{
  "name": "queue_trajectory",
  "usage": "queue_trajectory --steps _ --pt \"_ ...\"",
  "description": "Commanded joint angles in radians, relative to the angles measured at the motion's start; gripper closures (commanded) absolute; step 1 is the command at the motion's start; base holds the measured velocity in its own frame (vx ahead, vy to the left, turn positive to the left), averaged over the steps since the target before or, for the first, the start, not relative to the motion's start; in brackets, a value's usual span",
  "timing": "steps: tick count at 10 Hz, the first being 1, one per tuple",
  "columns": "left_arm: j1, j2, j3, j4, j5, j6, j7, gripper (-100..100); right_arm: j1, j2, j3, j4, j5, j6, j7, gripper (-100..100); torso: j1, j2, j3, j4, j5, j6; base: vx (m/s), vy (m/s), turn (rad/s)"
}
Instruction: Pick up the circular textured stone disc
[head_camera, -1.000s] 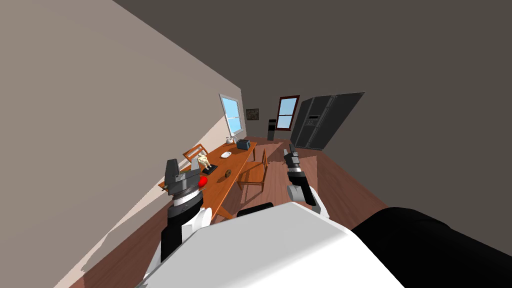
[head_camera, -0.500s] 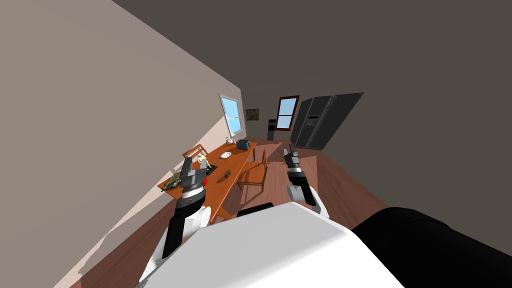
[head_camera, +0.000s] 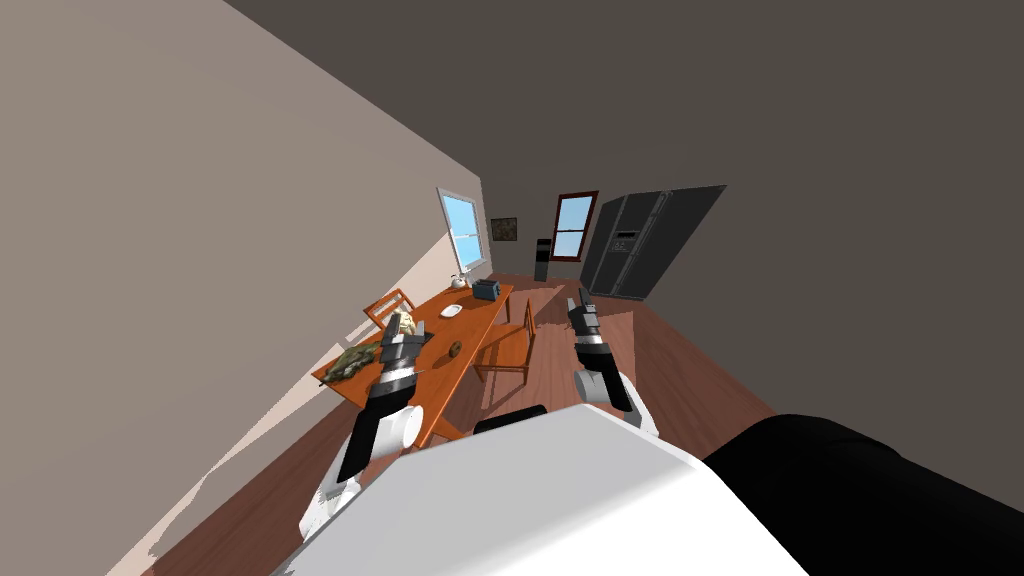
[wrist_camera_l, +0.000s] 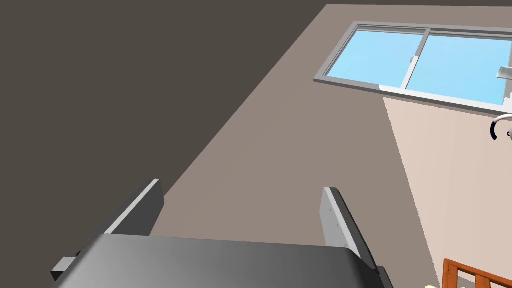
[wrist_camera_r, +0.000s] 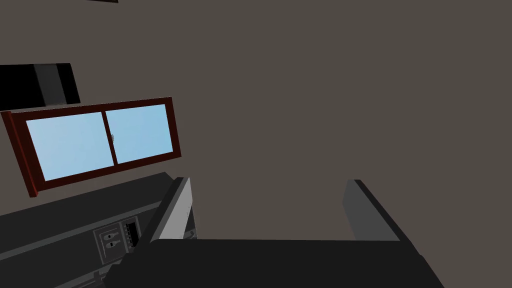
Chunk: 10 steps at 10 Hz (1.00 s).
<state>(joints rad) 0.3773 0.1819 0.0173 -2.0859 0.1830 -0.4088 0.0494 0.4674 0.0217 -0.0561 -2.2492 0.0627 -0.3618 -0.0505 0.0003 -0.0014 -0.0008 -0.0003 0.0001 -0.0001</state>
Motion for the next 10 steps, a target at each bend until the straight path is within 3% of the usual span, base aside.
queue_trajectory --steps 1,5,6,10 --pt "-0.024 0.007 0.001 0.038 0.025 0.042 0.023 -100 0.0 0.0 0.0 0.0 0.0 0.0 0.0 0 0.0 0.0 0.0 0.0 0.0 0.0 0.016 0.004 -0.005" --pt "-0.093 0.019 0.004 0.133 0.094 0.138 0.086 -100 0.0 0.0 0.0 0.0 0.0 0.0 0.0 0 0.0 0.0 0.0 0.0 0.0 0.0 0.015 0.005 -0.01" --pt "-0.093 0.019 0.004 0.14 0.094 0.153 0.086 -100 0.0 0.0 0.0 0.0 0.0 0.0 0.0 0 0.0 0.0 0.0 0.0 0.0 0.0 0.013 0.002 -0.002" --pt "-0.168 0.027 0.008 0.24 0.169 0.273 0.154 -100 0.0 0.0 0.0 0.0 0.0 0.0 0.0 0 0.0 0.0 0.0 0.0 0.0 0.0 0.016 0.002 -0.009"
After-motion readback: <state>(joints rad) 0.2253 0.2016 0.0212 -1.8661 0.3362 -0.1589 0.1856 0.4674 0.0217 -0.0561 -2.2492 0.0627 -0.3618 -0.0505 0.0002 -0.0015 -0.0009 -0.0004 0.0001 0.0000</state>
